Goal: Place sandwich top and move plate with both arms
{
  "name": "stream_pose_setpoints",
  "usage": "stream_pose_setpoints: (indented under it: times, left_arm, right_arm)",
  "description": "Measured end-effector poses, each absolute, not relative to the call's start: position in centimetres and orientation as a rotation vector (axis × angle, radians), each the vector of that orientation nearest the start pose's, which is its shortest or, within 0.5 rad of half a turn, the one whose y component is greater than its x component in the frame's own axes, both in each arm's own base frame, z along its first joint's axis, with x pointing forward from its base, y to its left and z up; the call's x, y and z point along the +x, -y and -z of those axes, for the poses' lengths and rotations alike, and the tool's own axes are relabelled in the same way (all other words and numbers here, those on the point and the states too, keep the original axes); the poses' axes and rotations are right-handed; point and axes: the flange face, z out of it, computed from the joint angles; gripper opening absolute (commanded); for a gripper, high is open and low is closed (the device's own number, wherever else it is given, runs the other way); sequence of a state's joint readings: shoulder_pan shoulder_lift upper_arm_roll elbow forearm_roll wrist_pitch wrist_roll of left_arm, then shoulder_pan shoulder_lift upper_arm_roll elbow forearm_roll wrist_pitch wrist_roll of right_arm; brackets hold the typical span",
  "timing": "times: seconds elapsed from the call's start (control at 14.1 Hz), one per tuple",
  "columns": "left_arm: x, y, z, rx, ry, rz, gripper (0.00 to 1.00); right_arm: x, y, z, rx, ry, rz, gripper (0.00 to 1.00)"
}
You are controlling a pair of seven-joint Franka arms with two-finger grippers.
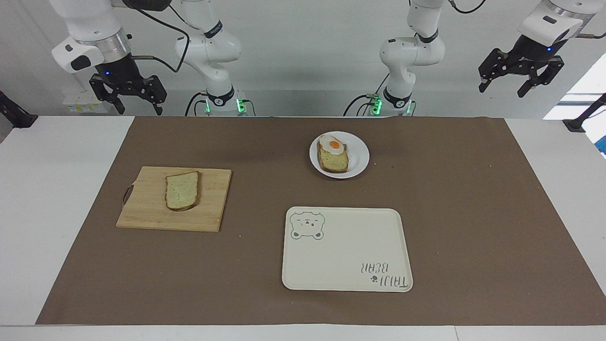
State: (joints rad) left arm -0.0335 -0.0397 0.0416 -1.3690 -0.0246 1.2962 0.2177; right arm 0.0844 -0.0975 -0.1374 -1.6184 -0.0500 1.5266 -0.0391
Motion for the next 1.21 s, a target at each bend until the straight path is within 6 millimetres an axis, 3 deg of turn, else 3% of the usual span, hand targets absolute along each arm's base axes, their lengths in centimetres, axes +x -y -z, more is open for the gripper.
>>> stream_pose_setpoints:
  times: [1.21]
  left_arm:
    - [50.74, -0.19, -71.42, -3.152, -0.34, -0.048, 1.0]
  right_arm:
    - [51.59, 3.54, -64.92, -3.175, -0.021, -0.025, 1.0]
